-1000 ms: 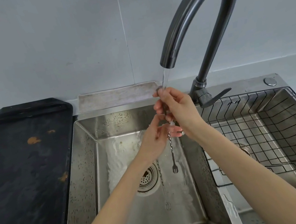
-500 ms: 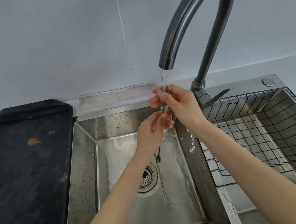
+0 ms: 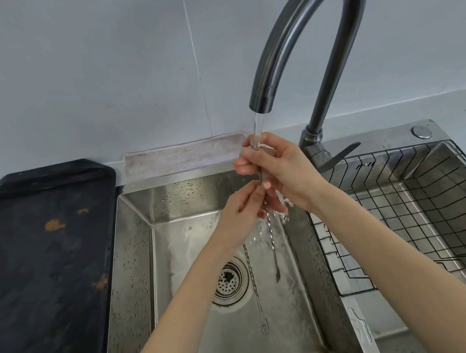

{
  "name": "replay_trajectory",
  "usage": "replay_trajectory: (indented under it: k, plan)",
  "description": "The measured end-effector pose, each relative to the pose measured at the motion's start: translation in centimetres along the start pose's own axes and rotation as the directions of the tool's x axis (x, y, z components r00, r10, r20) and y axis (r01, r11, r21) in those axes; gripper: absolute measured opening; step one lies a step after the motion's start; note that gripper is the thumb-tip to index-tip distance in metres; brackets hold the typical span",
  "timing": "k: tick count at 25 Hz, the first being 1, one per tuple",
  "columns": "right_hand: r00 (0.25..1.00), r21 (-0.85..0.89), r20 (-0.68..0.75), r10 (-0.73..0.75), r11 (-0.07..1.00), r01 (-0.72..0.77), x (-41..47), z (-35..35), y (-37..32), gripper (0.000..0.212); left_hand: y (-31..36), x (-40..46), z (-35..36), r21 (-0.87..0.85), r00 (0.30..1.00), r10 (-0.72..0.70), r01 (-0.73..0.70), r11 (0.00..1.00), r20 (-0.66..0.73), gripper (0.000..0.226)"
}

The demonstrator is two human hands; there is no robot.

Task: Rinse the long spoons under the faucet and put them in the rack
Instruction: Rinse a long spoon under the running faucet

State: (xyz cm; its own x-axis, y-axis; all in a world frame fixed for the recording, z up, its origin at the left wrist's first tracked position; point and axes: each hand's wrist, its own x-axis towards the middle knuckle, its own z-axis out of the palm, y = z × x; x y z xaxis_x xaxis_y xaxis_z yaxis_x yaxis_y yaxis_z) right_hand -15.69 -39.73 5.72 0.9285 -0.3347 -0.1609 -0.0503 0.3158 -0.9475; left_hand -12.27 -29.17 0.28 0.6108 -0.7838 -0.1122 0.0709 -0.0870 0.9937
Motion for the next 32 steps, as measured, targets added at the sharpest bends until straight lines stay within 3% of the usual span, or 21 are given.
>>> replay_trajectory:
  k: [4,7,10,15,19,24,29,32]
  plan:
    - [1.0,-0.083,-0.012,-0.016,0.996,0.015,0.3,-0.2,0.2,0.011,-0.3,-0.1,-0.2,-0.263,0.997,-0.068,0.076,0.962,0.042,0.031]
    - [0.996,-0.139,-0.077,-0.044,0.99,0.033,0.4,0.1,0.2,0.008,-0.5,0.0,-0.3,-0.348,0.997,-0.057,0.072,0.935,0.051,0.036]
    - [0.992,-0.158,-0.109,-0.063,0.986,0.045,0.5,0.5,0.1,0.016,-0.5,0.2,-0.3,-0.307,0.999,-0.044,0.039,0.951,-0.008,0.038]
    - [0.998,-0.234,-0.02,-0.055,0.971,0.048,0.5,0.5,-0.7,0.04,-0.5,0.0,-0.6,-0.23,0.994,-0.061,0.038,0.972,-0.094,0.022]
    - [0.996,-0.21,0.045,-0.082,0.974,0.09,0.5,0.5,-0.6,0.03,-1.0,-0.6,-0.6,-0.222,0.986,-0.072,0.037,0.974,-0.149,0.014]
    - [0.992,-0.269,-0.073,-0.101,0.96,0.078,0.5,0.4,-0.2,0.015,-0.2,-0.4,-0.7,-0.235,0.979,-0.074,0.028,0.972,-0.19,0.01]
    - [0.99,-0.298,-0.022,-0.142,0.946,0.129,0.1,-0.1,0.3,0.033,0.8,0.2,-0.6,-0.223,0.977,-0.051,0.004,0.975,-0.205,0.015]
    - [0.986,-0.249,-0.092,-0.138,0.962,0.112,0.2,0.0,-0.2,0.024,1.3,0.6,-0.4,-0.239,0.983,-0.036,-0.009,0.971,-0.181,0.016]
